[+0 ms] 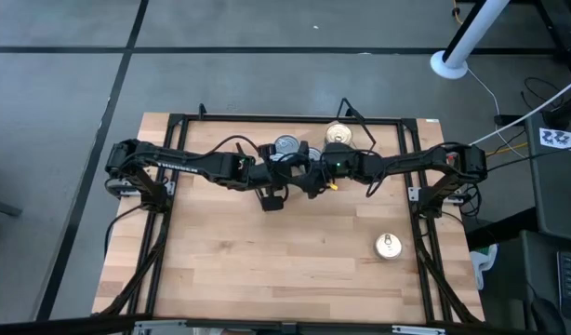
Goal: Stack canned seafood by type on shelf
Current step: Stack the blue and pink tuna can on the shelf on top of the other blue and pink tuna can
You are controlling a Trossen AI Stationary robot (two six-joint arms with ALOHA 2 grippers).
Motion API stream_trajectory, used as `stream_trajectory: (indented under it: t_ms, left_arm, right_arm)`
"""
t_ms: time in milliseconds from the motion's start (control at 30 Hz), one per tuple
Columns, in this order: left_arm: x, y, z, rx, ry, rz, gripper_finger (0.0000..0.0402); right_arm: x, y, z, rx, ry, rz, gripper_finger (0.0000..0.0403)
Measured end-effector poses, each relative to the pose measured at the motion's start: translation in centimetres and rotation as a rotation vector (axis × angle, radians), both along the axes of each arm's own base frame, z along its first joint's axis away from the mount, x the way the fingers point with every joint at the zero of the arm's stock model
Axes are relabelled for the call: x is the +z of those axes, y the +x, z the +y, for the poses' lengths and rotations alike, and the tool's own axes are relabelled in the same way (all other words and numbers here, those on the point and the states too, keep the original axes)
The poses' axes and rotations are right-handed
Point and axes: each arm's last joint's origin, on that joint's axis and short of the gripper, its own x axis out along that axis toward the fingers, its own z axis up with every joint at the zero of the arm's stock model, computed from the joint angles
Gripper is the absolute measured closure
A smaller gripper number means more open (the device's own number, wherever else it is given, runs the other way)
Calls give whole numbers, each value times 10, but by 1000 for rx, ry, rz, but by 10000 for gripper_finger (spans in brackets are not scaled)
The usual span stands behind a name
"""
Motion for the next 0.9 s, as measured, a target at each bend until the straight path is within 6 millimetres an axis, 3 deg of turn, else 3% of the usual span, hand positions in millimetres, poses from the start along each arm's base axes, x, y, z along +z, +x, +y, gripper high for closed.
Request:
stream_trajectory:
  t_ms: [133,333,767,900]
  left_arm:
    - [2,-1,-2,4,-1,-8,341]
    - [13,-5,-11,-31,-5,-42,341]
    - [65,-41,-31,-65,-37,-205,341]
    - [70,-47,-35,-63,-55,-227,341]
  right_arm:
    - [2,0,-1,-48,-16,-17,139]
    - [2,3,17,-174,-56,-18,139]
    - [9,-2,94,-584,-281,106,139]
    - [13,-9,119,-665,-341,132,139]
